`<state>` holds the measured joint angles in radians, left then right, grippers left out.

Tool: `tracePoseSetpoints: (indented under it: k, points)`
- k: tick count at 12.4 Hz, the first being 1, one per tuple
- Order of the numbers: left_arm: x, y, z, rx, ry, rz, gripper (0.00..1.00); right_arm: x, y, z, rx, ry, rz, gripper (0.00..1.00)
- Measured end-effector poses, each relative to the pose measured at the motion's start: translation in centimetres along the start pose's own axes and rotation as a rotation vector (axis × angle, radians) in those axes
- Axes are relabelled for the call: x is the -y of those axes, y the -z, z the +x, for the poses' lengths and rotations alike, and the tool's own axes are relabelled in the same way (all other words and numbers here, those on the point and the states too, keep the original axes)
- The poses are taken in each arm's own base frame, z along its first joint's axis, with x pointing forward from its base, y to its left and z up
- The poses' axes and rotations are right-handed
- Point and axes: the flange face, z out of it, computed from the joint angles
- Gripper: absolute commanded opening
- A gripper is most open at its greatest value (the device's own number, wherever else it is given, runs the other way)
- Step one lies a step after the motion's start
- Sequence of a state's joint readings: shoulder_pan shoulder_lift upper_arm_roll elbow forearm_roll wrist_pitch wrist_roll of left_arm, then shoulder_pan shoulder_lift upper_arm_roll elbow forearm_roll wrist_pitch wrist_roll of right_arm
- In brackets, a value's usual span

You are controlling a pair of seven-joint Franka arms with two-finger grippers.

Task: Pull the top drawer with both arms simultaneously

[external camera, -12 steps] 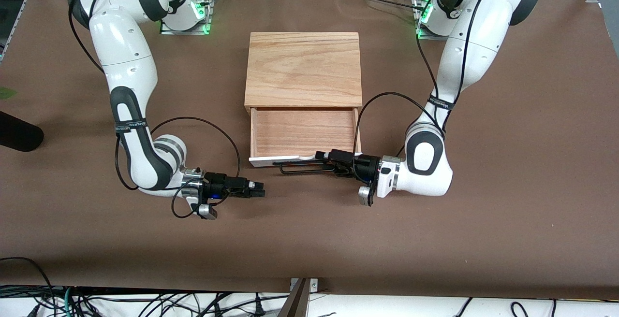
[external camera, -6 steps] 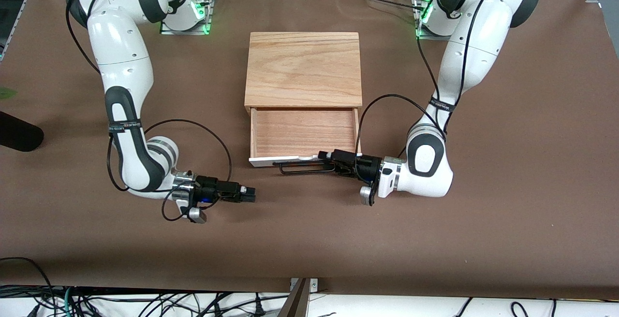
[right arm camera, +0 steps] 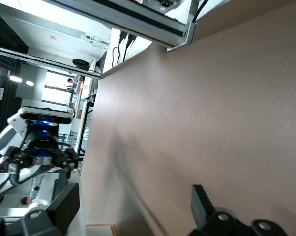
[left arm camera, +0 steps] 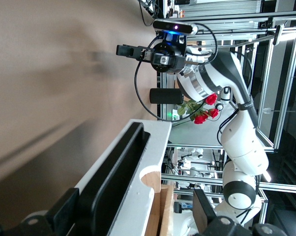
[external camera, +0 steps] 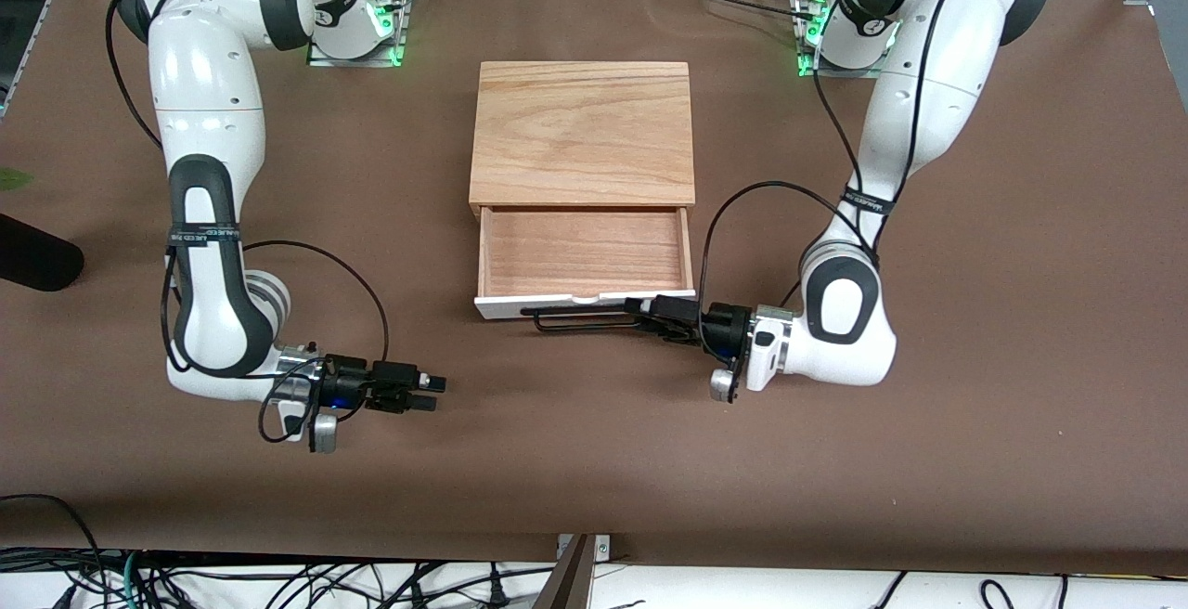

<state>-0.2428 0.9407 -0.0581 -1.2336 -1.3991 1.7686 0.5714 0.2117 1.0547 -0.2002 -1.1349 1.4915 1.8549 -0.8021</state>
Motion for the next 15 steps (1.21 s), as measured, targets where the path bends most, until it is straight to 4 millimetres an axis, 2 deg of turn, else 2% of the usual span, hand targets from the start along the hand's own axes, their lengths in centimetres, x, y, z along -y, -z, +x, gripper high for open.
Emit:
tracePoseSetpoints:
  k: [2,4,6,8,11,13,15]
  points:
    - [-0.7,1.9,0.5,-0.013,-0.014,0.029,1.00,-0.1,0.4,0.4,-0.018,-0.035,-0.028,1.00]
    - [-2.9,3.7,1.2,0.010,-0.082,0.116,1.00,0.0,0.3,1.0,-0.067,-0.086,-0.078,1.00]
    - [-4.7,4.5,1.6,0.039,-0.127,0.202,1.00,0.7,-0.7,1.4,-0.106,-0.155,-0.140,1.00]
    - [-5.0,5.2,1.6,0.078,-0.142,0.304,1.00,0.9,-0.8,1.7,-0.089,-0.222,-0.283,1.00]
    - [-7.4,7.9,1.4,0.137,-0.206,0.528,1.00,3.0,1.2,2.6,-0.041,-0.322,-0.524,1.00]
    - [-10.9,10.4,1.1,0.153,-0.248,0.692,1.00,5.0,2.9,2.4,0.008,-0.294,-0.682,1.00]
    - [-15.0,12.7,0.3,0.156,-0.239,0.882,1.00,6.6,5.6,1.5,0.060,-0.249,-0.821,1.00]
